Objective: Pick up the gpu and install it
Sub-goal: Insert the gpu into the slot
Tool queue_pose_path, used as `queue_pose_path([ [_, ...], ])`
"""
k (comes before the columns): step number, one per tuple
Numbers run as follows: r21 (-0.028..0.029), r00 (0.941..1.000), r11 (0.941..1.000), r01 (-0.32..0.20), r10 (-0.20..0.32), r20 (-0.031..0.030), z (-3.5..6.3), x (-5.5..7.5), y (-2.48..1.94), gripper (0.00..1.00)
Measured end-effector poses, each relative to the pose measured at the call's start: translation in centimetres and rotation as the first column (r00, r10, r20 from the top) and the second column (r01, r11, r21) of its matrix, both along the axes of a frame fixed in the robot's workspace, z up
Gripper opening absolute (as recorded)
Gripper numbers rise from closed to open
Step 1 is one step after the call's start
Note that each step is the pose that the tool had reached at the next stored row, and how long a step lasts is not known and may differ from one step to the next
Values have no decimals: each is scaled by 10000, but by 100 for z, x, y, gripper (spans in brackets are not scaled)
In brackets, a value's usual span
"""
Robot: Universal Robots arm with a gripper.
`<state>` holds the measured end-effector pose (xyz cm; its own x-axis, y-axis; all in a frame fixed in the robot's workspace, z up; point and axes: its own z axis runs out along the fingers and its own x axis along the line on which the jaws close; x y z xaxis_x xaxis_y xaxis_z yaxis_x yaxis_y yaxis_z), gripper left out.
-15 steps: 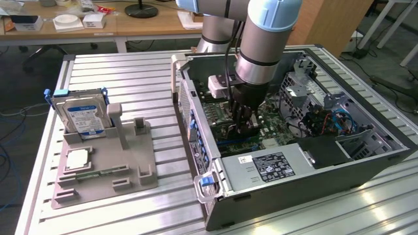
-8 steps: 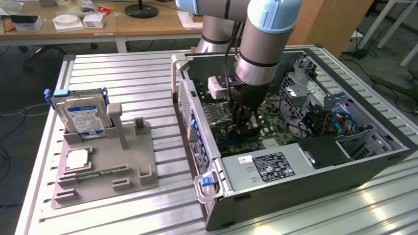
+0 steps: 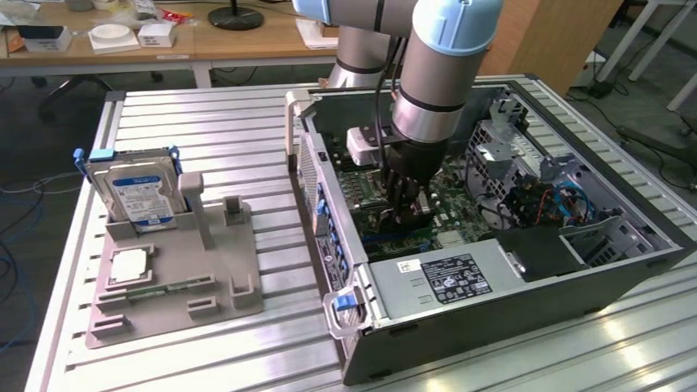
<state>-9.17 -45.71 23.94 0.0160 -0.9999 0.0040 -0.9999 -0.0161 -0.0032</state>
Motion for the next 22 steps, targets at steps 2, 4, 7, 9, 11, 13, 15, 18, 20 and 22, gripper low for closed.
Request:
queue_pose_path([
  [2,1,10000,10000,1,-1,0,0,0,0,27],
  [4,1,10000,10000,0,0,0,0,0,0,27],
  [7,1,10000,10000,1,-1,1,0,0,0,27],
  [9,0,10000,10000,0,0,0,0,0,0,27],
  [11,1,10000,10000,0,0,0,0,0,0,27],
  [13,1,10000,10000,0,0,0,0,0,0,27],
  [15,1,10000,10000,0,0,0,0,0,1,27],
  [18,1,10000,10000,0,0,0,-1,0,1,27],
  [20,4,10000,10000,0,0,-1,-4,0,1,27],
  [22,4,10000,10000,0,0,-1,-22,0,1,27],
])
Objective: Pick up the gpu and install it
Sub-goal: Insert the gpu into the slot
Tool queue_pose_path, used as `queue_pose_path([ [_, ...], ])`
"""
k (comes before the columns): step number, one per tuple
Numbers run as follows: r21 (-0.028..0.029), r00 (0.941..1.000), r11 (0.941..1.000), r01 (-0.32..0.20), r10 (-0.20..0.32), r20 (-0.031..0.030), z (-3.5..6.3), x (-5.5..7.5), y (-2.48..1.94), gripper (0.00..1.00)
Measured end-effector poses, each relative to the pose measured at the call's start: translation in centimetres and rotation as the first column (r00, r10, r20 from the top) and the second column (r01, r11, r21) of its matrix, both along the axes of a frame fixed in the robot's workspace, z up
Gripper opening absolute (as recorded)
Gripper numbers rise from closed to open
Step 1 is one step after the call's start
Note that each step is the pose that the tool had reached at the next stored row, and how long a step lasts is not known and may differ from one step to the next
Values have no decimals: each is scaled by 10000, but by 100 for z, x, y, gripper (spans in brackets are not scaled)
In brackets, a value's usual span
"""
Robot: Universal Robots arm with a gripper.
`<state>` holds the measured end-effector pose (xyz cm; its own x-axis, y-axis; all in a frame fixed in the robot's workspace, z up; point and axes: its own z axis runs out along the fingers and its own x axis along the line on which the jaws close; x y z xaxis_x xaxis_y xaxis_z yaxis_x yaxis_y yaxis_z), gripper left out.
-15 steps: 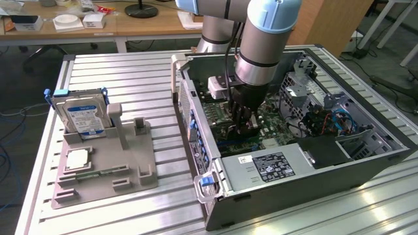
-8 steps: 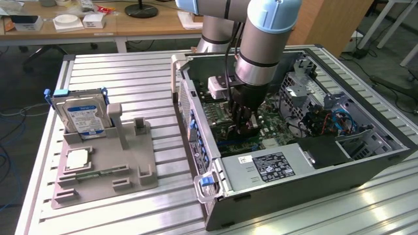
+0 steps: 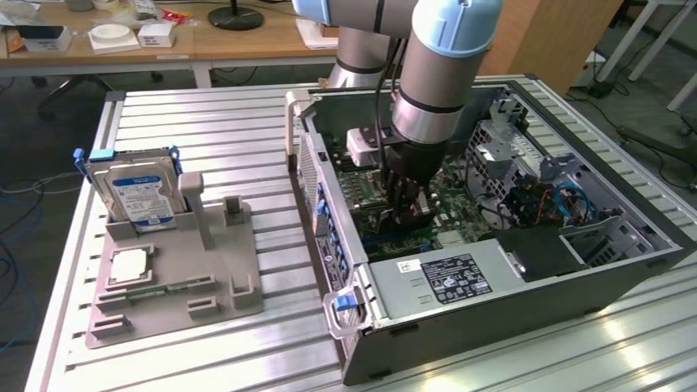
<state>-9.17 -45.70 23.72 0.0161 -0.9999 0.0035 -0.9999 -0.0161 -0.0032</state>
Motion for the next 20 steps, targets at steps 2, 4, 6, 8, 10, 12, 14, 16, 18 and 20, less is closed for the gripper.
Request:
queue_pose_path([
  [2,-4,10000,10000,0,0,-3,-7,-1,-1,27],
  [4,0,10000,10000,0,0,-1,-9,-1,-1,27],
  [6,2,10000,10000,0,0,0,-10,0,0,27],
  [8,7,10000,10000,1,-1,2,-5,0,0,27],
  [10,17,10000,10000,2,-2,5,12,-1,1,27],
  [12,5,10000,10000,1,-1,1,18,-1,1,27],
  [14,4,10000,10000,2,-2,1,19,-1,0,27],
  [16,2,10000,10000,1,-1,1,23,-1,-1,27],
  [18,3,10000,10000,1,-1,0,32,-1,0,27],
  [20,4,10000,10000,1,-1,1,32,0,0,27],
])
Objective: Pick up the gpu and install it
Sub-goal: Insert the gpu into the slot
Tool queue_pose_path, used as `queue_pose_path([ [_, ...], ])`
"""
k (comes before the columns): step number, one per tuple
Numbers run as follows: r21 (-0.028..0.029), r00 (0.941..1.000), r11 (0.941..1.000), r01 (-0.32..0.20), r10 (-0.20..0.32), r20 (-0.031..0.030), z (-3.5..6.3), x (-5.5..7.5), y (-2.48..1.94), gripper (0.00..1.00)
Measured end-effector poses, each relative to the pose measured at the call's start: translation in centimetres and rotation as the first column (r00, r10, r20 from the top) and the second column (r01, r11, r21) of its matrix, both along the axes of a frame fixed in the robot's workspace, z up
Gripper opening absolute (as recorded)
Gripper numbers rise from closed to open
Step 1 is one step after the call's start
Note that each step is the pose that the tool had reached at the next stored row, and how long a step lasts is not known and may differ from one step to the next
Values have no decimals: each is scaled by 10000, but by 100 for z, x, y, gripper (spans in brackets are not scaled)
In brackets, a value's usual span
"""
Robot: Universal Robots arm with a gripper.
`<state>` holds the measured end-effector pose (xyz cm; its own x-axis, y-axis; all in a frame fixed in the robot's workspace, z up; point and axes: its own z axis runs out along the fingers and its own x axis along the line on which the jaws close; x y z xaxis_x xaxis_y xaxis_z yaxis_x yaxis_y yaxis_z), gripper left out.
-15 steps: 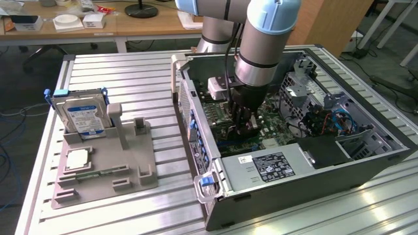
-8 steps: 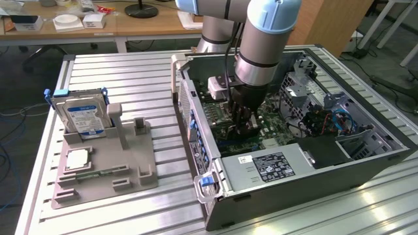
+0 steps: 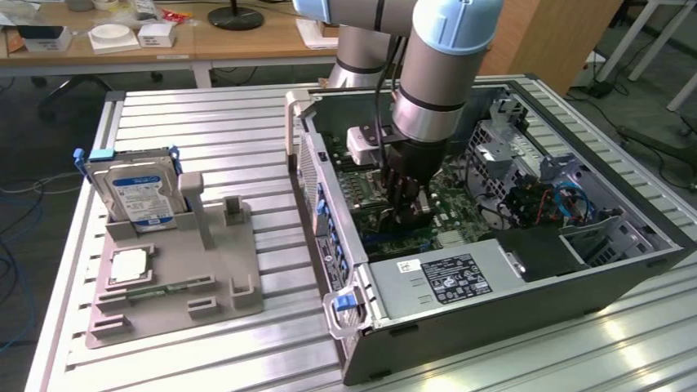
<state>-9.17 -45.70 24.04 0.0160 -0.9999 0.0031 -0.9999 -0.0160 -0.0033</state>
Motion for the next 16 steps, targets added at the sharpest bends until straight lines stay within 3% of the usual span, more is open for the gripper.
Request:
queue_pose_path([
  [16,0,10000,10000,-1,1,-1,0,0,22,27],
])
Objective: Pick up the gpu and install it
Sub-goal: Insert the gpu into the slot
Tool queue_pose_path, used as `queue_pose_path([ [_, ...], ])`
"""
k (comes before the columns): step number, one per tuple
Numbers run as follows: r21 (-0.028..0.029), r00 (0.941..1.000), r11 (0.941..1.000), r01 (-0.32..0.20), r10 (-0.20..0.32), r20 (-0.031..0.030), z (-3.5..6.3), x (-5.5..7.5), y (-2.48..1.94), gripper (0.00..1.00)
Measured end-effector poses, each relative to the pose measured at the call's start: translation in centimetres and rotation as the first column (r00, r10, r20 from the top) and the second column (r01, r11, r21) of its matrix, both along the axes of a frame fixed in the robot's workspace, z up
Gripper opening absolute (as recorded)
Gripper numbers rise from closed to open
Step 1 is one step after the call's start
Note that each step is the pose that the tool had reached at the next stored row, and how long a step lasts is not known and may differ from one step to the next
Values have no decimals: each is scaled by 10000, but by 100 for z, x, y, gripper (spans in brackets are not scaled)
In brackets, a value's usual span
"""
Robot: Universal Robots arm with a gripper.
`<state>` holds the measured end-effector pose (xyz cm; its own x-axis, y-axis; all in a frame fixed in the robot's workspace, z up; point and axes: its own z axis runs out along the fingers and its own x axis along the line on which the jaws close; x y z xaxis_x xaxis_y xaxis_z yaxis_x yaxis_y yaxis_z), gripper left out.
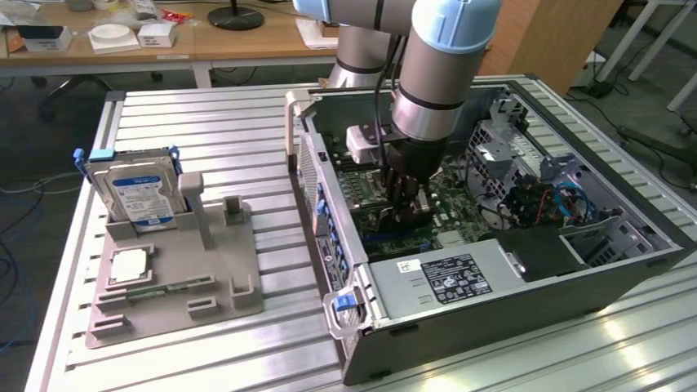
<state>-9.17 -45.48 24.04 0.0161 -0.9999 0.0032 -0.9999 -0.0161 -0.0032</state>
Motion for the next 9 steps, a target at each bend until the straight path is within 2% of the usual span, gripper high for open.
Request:
queue_pose_path([
  [9,2,10000,10000,0,0,0,-16,0,0,27],
])
